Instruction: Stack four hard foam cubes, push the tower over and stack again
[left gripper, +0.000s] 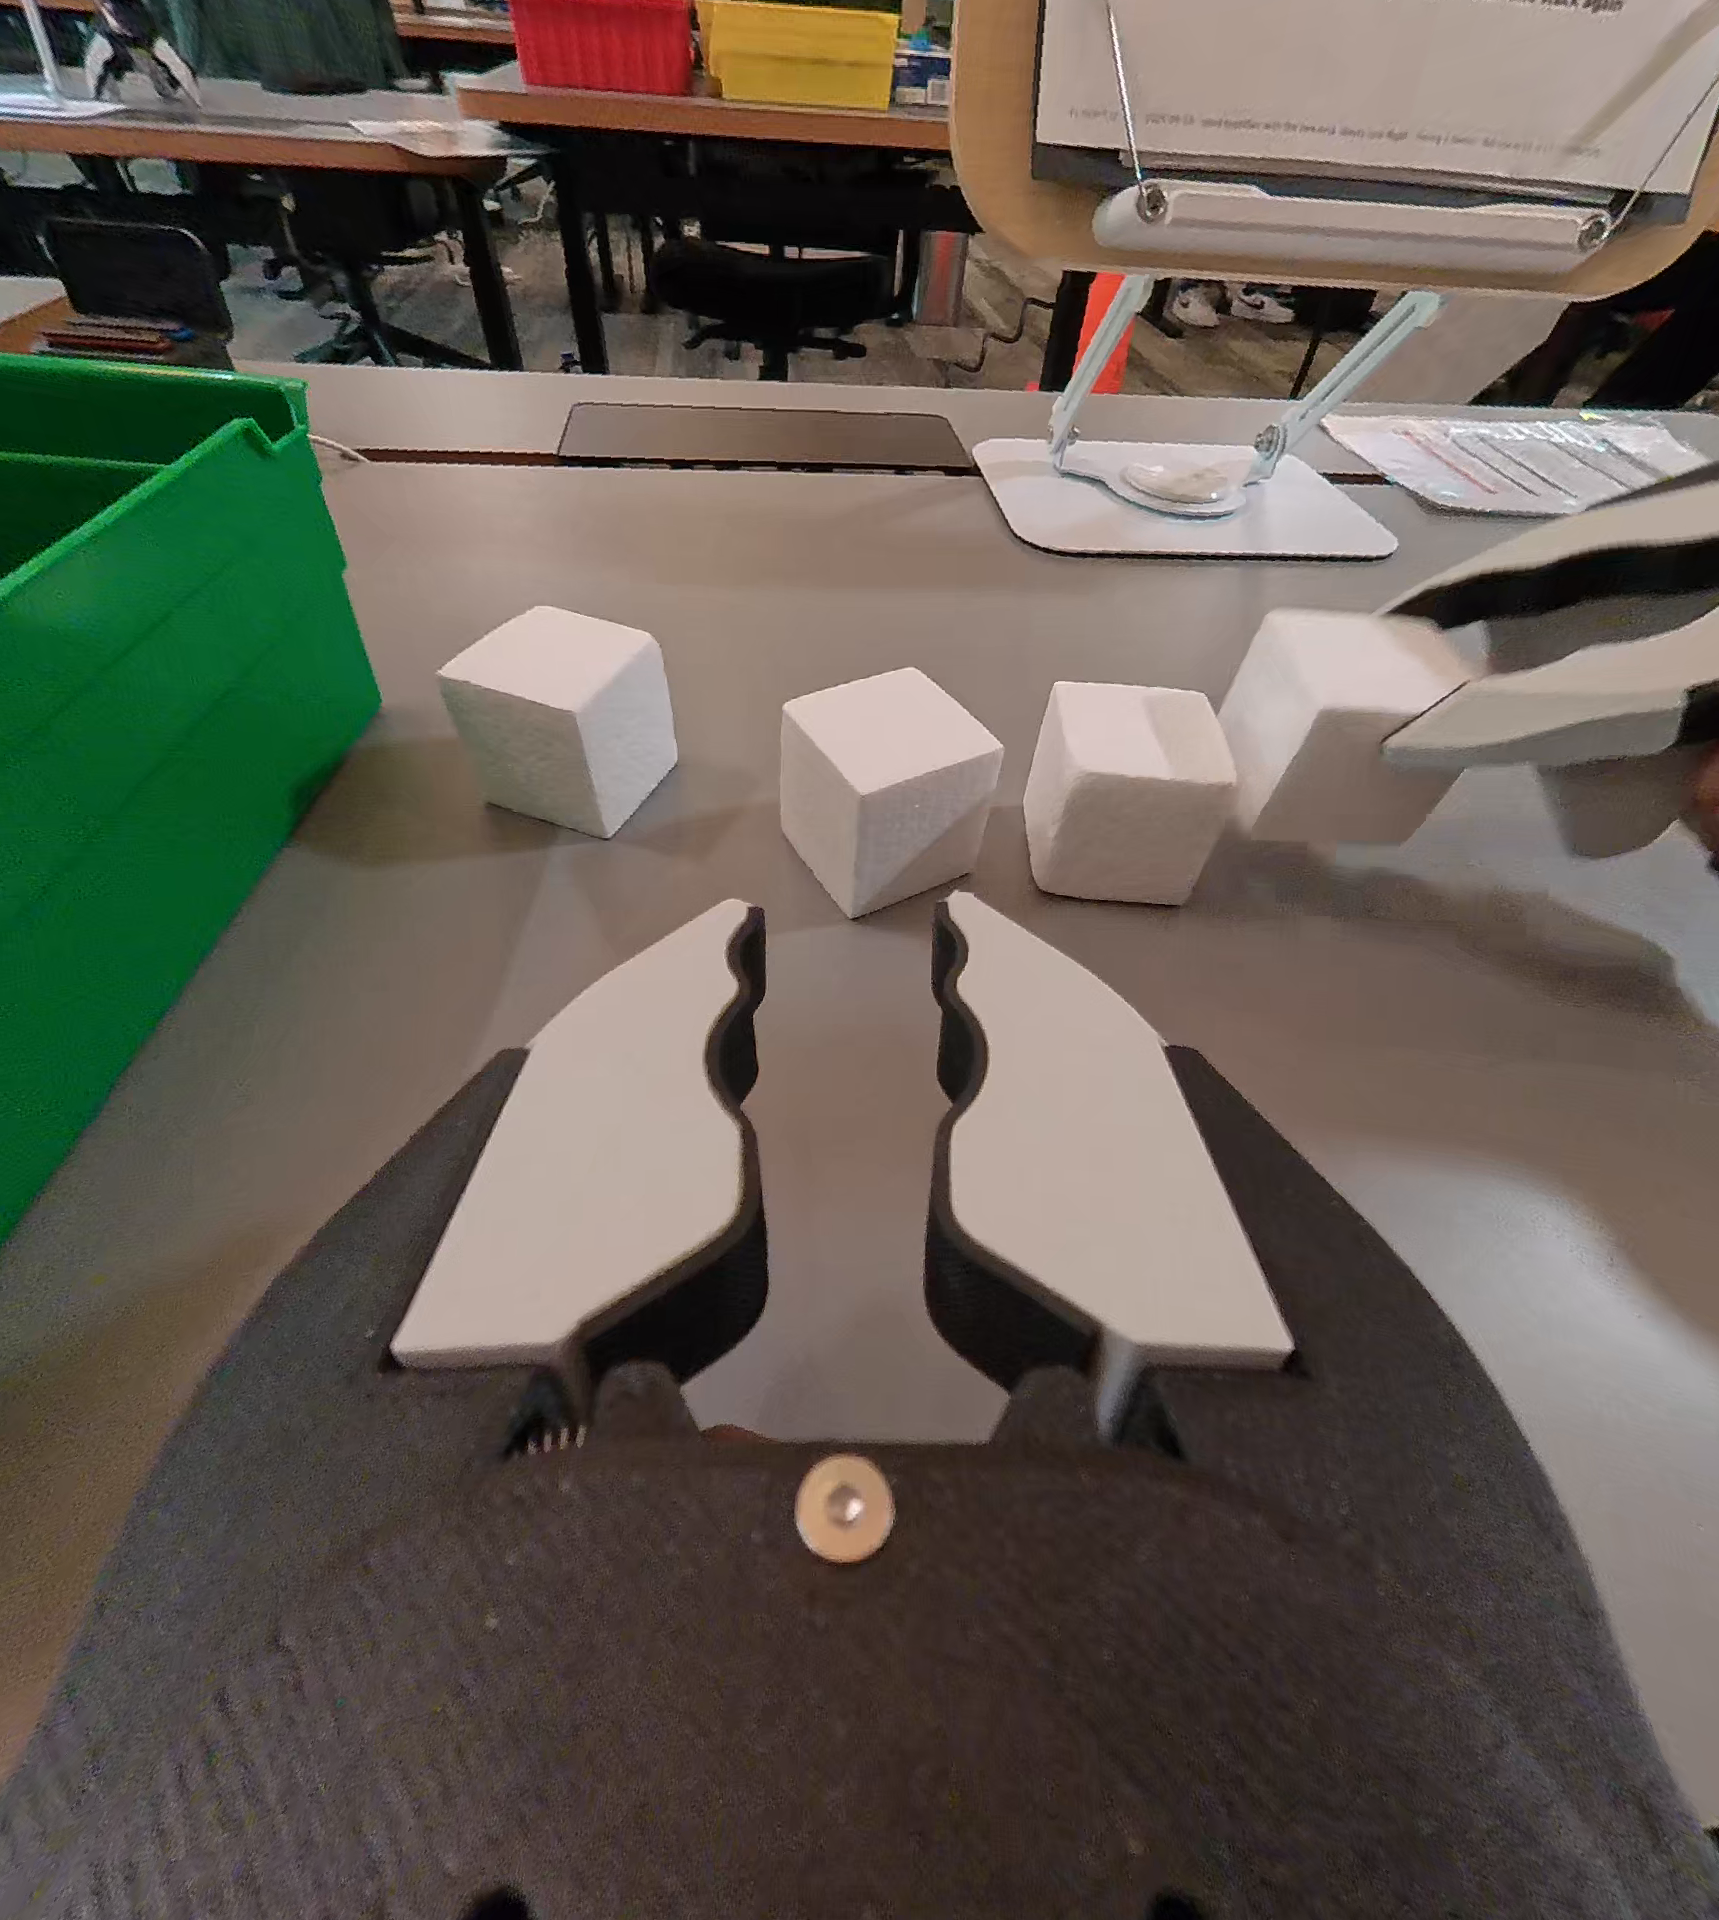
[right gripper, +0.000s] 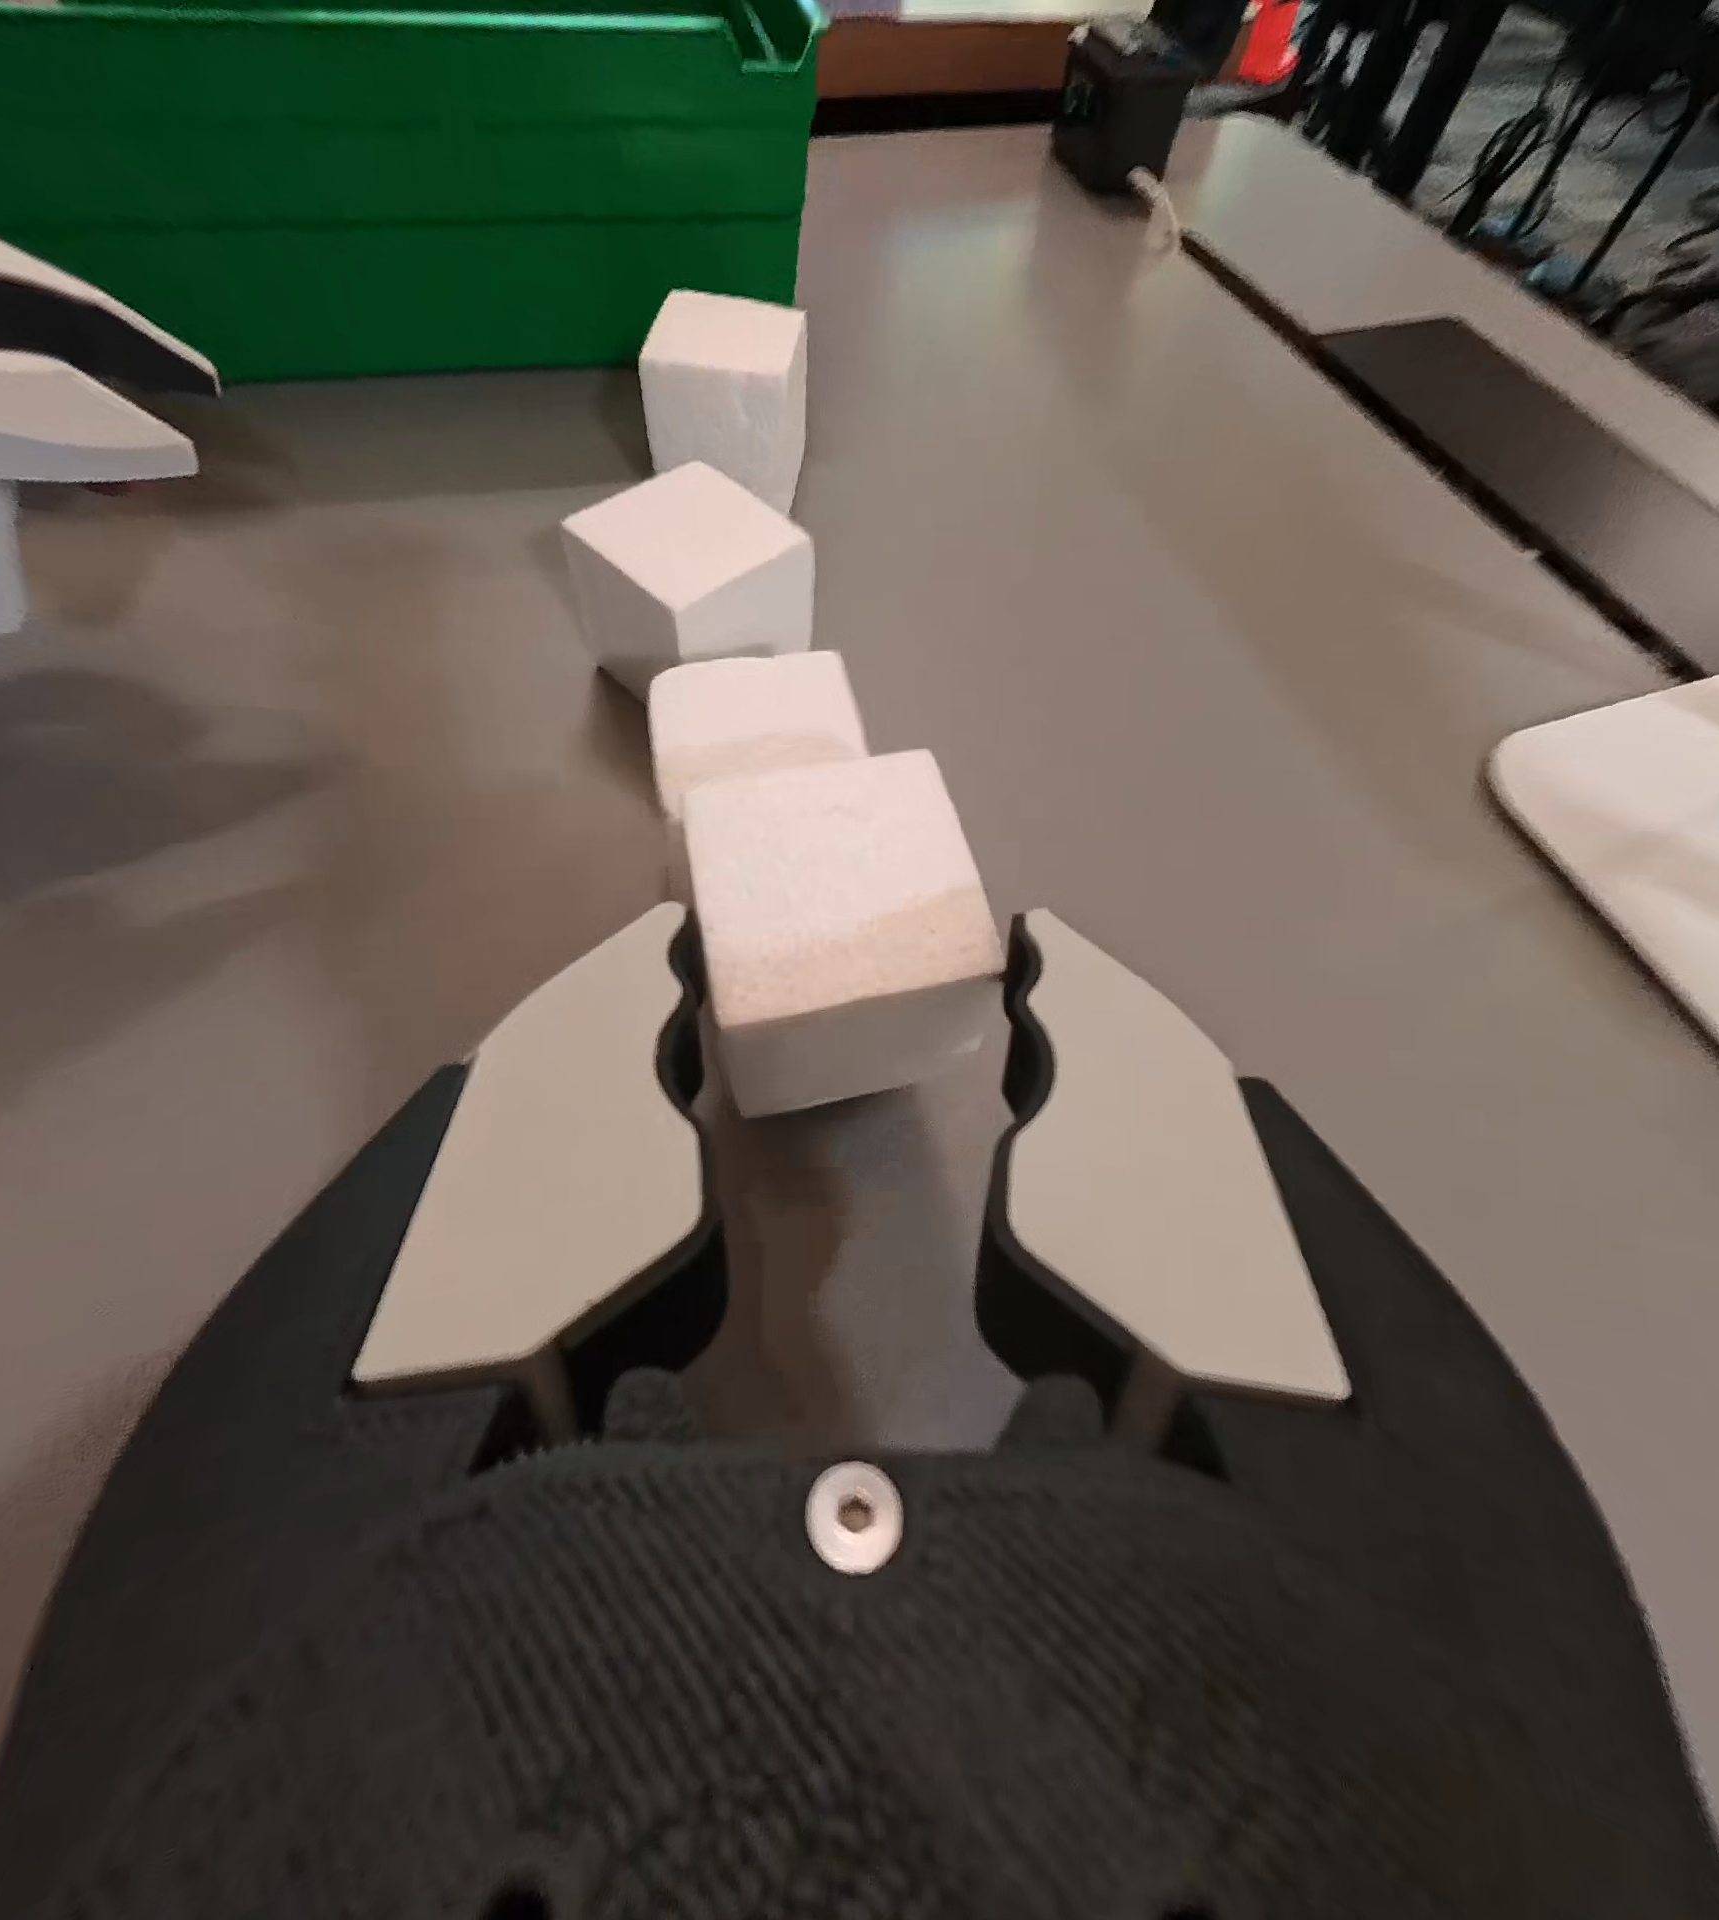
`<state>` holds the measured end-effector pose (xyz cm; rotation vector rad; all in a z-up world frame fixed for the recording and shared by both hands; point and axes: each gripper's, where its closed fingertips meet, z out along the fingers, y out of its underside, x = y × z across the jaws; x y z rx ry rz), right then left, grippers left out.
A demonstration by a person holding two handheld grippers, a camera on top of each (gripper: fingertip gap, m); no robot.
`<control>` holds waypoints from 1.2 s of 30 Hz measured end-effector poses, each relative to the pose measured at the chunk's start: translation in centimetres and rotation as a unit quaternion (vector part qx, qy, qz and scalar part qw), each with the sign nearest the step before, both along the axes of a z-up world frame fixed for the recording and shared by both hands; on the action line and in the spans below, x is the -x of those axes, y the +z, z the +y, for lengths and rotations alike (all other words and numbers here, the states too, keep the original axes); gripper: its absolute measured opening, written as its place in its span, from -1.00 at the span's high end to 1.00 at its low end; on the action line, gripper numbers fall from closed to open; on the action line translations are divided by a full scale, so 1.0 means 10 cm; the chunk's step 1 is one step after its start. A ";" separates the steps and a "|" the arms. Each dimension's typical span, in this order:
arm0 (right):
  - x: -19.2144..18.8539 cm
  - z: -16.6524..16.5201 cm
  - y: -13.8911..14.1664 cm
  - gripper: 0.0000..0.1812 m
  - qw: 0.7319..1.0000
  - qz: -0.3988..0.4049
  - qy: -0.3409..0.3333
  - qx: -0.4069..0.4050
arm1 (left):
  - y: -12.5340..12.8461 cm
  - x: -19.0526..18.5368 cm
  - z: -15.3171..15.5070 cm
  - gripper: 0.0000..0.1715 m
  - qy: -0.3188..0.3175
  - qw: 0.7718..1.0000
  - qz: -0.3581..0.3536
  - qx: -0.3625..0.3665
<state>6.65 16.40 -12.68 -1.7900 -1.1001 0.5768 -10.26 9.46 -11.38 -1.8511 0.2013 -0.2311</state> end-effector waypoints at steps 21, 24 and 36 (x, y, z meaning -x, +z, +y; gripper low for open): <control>-0.86 -0.21 -0.21 0.38 0.999 -0.014 0.021 0.028 | -0.08 -0.69 0.36 0.65 -0.116 0.993 -0.006 0.019; -0.95 -0.27 -0.23 0.38 0.999 -0.017 0.009 0.030 | -0.09 -0.78 0.43 0.65 -0.128 0.991 -0.022 0.027; -0.91 -0.57 -0.17 0.38 1.000 -0.006 0.013 0.015 | -0.14 -1.29 0.42 0.65 -0.206 0.978 0.019 0.030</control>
